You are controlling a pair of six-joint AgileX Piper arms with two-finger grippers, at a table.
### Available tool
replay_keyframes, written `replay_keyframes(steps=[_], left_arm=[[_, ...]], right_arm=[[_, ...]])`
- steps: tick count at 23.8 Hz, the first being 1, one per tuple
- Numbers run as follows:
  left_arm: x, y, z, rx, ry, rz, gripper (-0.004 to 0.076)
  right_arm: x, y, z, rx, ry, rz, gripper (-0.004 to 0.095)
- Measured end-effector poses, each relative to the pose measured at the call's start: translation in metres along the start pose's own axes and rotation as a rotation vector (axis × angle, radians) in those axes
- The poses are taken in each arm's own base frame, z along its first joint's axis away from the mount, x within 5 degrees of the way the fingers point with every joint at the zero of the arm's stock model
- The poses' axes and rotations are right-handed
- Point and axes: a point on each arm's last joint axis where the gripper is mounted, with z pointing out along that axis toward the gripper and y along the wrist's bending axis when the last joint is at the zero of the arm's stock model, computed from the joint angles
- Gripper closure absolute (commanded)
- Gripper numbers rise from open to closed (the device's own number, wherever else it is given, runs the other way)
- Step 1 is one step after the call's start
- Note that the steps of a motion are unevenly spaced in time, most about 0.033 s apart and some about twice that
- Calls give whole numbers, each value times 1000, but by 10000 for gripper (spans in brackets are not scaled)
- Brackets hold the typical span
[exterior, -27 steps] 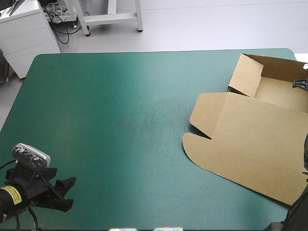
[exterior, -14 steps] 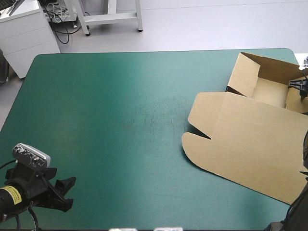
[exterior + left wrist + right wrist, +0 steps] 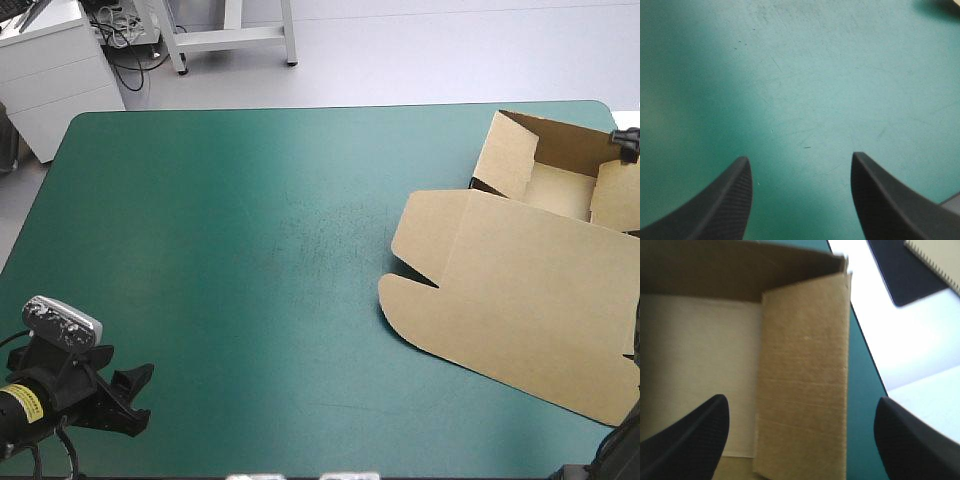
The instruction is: Fold the box
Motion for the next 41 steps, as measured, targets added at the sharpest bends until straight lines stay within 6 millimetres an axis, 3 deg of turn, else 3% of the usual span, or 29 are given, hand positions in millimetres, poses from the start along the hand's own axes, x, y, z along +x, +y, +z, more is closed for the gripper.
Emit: replay_keyframes(steps=[5,9,10,11,12,13,14,16,20,22,25,27,30,41], left_arm=[[-3,4,0,-42,-35,14,306],[-6,6,0,-68,-63,24,306],[-8,7,-1,-74,-86,27,306],[-9,7,-1,-76,-96,28,306],[-11,7,-1,-83,-116,32,306],[-11,8,-1,-85,-122,33,306],[-12,8,-1,-88,-130,27,306],[-12,8,-1,-89,-131,27,306],[-15,8,-2,-90,-164,21,306],[-17,8,-2,-90,-186,20,306],[-19,8,-2,-89,-206,17,307],[-19,8,-2,-89,-213,16,306],[-20,8,-3,-95,-219,18,306],[-15,11,2,-130,-274,41,329]], right_arm=[[-3,14,-83,-135,-181,25,290],[4,39,-132,-249,-273,-25,399],[12,59,-159,-302,-322,-79,408],[16,67,-173,-323,-346,-104,419],[28,86,-204,-365,-401,-170,423],[33,93,-216,-377,-424,-196,423],[47,105,-244,-392,-478,-259,423],[66,114,-277,-408,-539,-321,423],[96,116,-318,-462,-605,-380,426],[110,115,-325,-485,-598,-397,426],[140,106,-319,-492,-586,-409,427],[173,97,-306,-493,-570,-418,428],[205,90,-289,-492,-573,-416,427],[309,74,-213,-510,-494,-376,467]])
